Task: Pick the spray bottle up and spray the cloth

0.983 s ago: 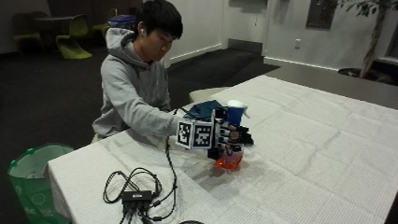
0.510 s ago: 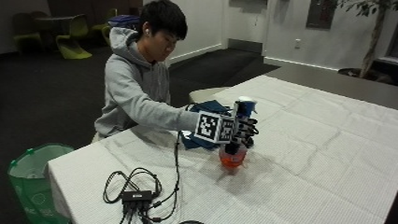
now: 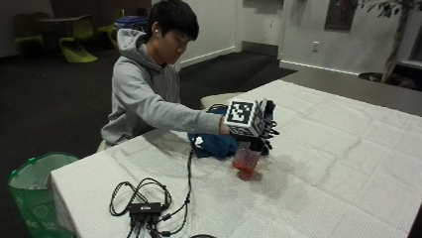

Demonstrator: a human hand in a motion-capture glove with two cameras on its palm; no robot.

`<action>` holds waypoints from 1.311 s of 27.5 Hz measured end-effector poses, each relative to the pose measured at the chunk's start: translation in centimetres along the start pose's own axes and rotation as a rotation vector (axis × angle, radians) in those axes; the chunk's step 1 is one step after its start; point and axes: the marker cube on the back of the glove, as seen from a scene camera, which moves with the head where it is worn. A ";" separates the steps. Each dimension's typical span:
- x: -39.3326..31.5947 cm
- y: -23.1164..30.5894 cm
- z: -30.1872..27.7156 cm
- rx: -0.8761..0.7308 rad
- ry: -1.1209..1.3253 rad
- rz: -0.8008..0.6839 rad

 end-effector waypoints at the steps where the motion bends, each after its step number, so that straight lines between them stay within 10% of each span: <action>1: -0.6 0.2 0.0 -0.015 0.038 -0.012; 24: -15.1 9.9 -5.3 -0.503 0.954 -0.403; 36: -12.1 12.3 2.2 -0.504 1.082 -0.263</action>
